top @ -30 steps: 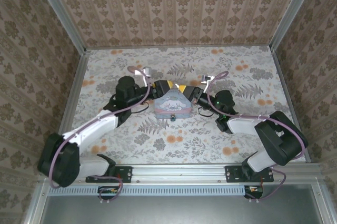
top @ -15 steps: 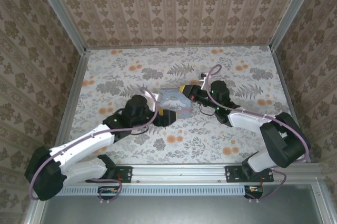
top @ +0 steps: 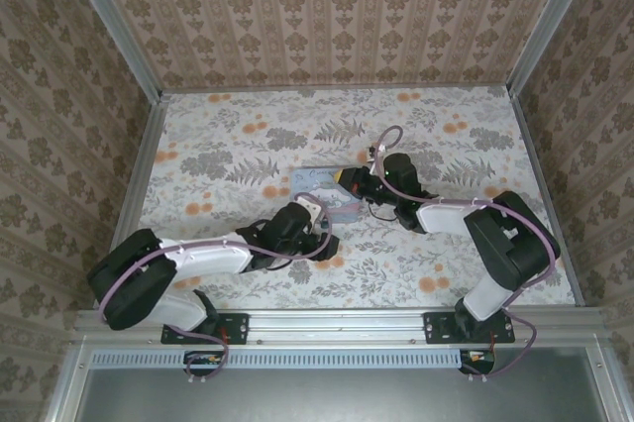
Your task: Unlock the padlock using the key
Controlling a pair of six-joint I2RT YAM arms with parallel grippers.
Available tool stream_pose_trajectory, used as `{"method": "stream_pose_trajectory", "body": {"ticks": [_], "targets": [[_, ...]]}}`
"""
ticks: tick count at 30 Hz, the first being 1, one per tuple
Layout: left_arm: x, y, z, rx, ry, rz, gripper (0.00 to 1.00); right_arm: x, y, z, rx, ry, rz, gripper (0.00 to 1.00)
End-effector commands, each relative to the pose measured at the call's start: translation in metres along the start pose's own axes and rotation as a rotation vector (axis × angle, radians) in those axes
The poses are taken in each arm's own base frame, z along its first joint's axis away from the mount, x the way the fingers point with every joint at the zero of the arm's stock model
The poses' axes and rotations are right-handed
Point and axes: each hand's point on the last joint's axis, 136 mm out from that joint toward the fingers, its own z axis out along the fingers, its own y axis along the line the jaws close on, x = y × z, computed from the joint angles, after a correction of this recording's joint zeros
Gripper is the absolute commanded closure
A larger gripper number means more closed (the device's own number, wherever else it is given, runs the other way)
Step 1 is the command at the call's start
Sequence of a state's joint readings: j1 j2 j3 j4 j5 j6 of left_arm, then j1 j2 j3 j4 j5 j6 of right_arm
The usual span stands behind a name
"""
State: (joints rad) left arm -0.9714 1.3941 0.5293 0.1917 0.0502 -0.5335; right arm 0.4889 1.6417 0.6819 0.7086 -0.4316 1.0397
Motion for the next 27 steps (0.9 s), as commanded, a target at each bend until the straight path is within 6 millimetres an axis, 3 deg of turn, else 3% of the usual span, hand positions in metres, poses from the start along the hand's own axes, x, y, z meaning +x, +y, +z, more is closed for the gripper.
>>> {"method": "stream_pose_trajectory", "body": {"ticks": [1,13,27], "targets": [[-0.012,0.007,0.006,-0.018,-0.072,0.042,0.26,-0.002,0.012,0.006,-0.043,0.004,-0.007,1.0],[-0.019,0.022,0.031,-0.004,-0.143,0.042,0.3,0.006,-0.006,0.015,-0.027,0.027,0.019,1.0],[-0.023,0.013,0.063,0.107,-0.171,0.003,0.31,0.015,-0.023,0.018,0.001,0.042,0.034,1.0]]}}
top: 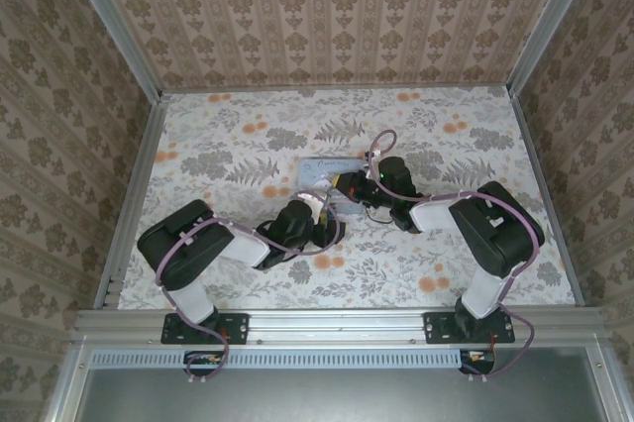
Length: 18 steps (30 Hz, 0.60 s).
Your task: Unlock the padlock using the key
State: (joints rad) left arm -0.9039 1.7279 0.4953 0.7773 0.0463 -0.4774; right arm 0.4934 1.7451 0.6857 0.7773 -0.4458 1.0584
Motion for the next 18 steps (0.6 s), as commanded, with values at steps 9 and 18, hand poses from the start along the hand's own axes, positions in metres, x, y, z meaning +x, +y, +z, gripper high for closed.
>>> {"method": "stream_pose_trajectory", "body": {"ticks": [9,18], "targets": [[0.006,-0.012,0.018,0.124,0.027,-0.076,0.32,0.006,-0.011,0.002,0.009,0.013,0.013,1.0],[-0.009,-0.018,0.011,0.211,-0.041,-0.168,0.31,0.006,-0.019,-0.001,0.03,0.001,0.027,1.0]]}}
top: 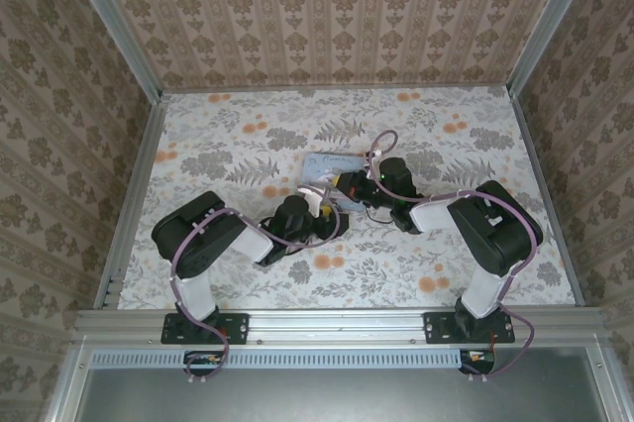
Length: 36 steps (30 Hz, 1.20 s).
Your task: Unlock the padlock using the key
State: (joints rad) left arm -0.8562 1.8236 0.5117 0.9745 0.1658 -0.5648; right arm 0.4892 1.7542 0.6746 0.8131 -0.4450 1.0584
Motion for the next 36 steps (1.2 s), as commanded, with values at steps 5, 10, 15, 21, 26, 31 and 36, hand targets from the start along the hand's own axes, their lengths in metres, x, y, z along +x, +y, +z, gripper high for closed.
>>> {"method": "stream_pose_trajectory", "body": {"ticks": [5,10,15,21,26,31,36], "targets": [[0.008,-0.005,-0.002,0.096,0.006,-0.135,0.31,0.008,-0.019,-0.001,0.045,0.009,0.036,1.0],[0.016,0.005,0.002,0.051,0.036,-0.163,0.31,0.007,-0.02,-0.001,0.045,0.005,0.037,1.0],[0.023,0.015,0.004,-0.06,0.097,-0.136,0.31,0.007,-0.019,-0.002,0.041,0.001,0.041,1.0],[0.025,0.023,0.002,-0.233,0.19,-0.015,0.3,0.006,-0.018,-0.004,0.041,-0.005,0.042,1.0],[0.021,0.017,0.008,-0.242,0.204,0.028,0.29,0.007,-0.02,-0.003,0.043,-0.007,0.048,1.0],[0.013,0.003,0.012,-0.136,0.141,-0.001,0.29,0.007,-0.022,-0.002,0.046,-0.008,0.052,1.0],[0.001,0.007,0.003,-0.054,0.036,-0.137,0.33,0.007,-0.022,-0.002,0.041,-0.011,0.057,1.0]]}}
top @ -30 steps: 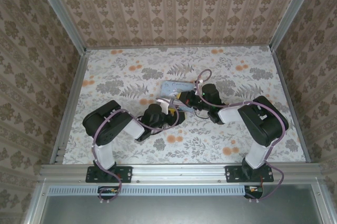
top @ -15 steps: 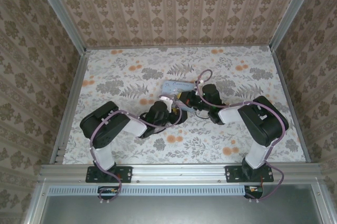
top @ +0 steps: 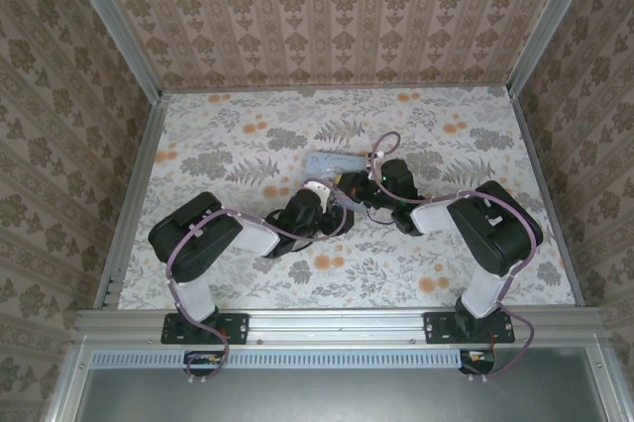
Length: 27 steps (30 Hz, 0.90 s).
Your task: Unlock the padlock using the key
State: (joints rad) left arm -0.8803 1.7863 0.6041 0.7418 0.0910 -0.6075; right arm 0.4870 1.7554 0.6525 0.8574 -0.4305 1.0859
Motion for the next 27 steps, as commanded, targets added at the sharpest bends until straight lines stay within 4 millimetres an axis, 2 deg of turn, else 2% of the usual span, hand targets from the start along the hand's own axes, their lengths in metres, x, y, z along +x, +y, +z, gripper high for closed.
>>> {"method": "stream_pose_trajectory", "body": {"ticks": [1,8,13,21,25,27], "targets": [[0.001,0.007,-0.005,0.06,-0.032,-0.115,0.33,0.009,-0.021,0.0,0.051,0.013,0.038,1.0],[0.0,0.013,-0.004,0.095,-0.053,-0.196,0.37,0.009,-0.023,-0.001,0.052,0.013,0.039,1.0],[0.006,0.014,0.0,0.059,-0.013,-0.174,0.38,0.009,-0.022,-0.001,0.05,0.012,0.042,1.0],[0.021,0.026,0.008,-0.135,0.107,-0.059,0.34,0.008,-0.021,-0.001,0.045,0.01,0.043,1.0],[0.02,0.025,0.012,-0.125,0.103,-0.048,0.33,0.008,-0.02,-0.001,0.043,0.008,0.043,1.0],[0.016,0.018,0.013,-0.08,0.077,-0.048,0.35,0.008,-0.021,-0.001,0.046,0.008,0.045,1.0]]}}
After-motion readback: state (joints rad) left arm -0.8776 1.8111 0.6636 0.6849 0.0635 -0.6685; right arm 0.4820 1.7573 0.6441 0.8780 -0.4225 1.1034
